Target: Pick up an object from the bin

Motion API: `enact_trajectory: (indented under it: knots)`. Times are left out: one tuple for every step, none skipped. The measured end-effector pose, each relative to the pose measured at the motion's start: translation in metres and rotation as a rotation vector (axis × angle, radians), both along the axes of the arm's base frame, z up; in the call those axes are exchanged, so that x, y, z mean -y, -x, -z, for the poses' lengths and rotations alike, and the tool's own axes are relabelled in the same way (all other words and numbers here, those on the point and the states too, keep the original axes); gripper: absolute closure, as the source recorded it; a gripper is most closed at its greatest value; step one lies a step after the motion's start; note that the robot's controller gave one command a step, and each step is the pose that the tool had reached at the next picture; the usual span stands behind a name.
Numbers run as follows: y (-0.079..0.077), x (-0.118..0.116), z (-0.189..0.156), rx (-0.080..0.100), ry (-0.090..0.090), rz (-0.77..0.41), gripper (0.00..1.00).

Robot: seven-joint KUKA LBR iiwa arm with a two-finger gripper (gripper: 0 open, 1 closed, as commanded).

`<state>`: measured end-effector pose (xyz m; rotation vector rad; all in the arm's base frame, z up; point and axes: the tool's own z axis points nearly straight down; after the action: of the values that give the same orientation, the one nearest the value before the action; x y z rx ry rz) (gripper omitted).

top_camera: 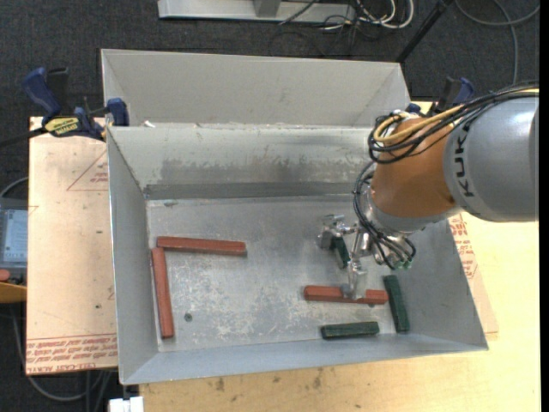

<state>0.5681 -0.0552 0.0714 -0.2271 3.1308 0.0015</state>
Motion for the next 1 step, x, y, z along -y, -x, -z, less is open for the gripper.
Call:
enact_trajectory:
  knots:
    - [-0.051, 0.0551, -0.0145, 0.008, 0.004, 0.017, 0.0]
